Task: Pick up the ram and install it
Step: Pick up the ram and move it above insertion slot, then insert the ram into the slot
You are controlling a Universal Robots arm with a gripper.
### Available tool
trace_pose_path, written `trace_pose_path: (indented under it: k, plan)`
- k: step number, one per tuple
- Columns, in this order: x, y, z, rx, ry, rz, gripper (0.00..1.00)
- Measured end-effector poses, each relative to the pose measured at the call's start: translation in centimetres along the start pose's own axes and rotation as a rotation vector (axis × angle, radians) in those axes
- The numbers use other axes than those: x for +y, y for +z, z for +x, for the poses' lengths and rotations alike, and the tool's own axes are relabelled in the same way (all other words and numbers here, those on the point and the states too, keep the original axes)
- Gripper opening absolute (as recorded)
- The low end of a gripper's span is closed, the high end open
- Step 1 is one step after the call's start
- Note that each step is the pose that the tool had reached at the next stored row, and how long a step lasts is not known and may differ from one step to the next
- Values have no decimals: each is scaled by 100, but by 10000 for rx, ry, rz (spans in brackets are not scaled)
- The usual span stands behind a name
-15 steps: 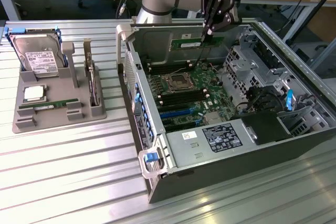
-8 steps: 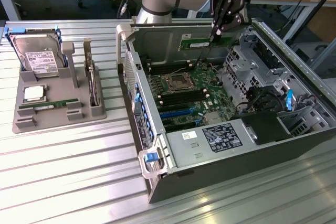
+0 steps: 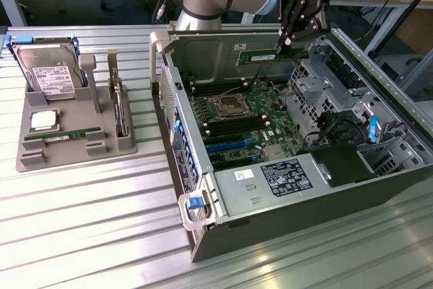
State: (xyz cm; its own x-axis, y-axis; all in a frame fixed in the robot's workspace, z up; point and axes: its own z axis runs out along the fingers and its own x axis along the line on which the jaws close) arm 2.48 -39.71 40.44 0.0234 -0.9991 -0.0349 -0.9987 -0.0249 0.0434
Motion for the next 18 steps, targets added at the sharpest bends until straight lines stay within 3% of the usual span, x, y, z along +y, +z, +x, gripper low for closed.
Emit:
trace_pose_path:
  k: [18]
  plan:
    - [-4, 77, 3, 0, -1, 0, 12]
